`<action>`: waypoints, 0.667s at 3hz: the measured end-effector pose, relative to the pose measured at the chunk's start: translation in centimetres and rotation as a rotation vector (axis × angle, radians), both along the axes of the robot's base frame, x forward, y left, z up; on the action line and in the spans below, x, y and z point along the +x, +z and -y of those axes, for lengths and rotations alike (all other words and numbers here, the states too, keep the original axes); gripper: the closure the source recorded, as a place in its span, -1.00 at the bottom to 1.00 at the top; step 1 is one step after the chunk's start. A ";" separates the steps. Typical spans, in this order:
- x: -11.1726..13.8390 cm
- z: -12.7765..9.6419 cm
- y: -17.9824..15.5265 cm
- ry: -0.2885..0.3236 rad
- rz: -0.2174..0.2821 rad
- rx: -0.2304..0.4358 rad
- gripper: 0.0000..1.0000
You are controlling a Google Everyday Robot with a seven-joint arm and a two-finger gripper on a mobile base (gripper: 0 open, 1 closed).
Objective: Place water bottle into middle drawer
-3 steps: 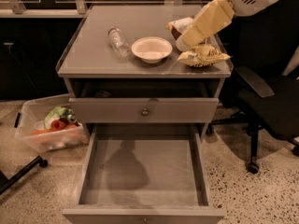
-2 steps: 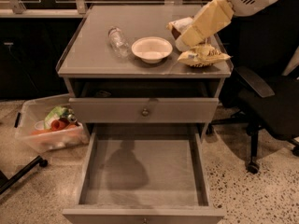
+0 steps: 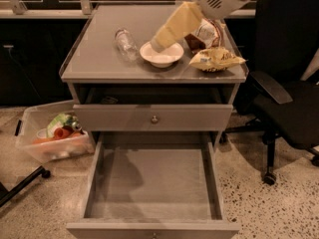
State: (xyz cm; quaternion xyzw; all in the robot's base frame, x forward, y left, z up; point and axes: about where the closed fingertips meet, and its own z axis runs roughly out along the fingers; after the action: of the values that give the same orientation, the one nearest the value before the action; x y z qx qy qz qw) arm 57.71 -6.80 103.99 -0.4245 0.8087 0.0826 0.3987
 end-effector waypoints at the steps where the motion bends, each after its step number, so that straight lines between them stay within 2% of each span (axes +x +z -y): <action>1: 3.7 -7.5 -1.9 0.021 0.024 0.084 -1.00; 2: 7.0 -14.9 -3.4 0.006 0.084 0.123 -1.00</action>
Offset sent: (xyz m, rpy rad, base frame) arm 0.1441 0.2350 -0.0618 0.1981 -0.1345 -0.2248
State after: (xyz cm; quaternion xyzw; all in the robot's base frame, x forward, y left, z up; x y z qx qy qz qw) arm 64.75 8.10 100.62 -0.4045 0.7834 0.1155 0.4574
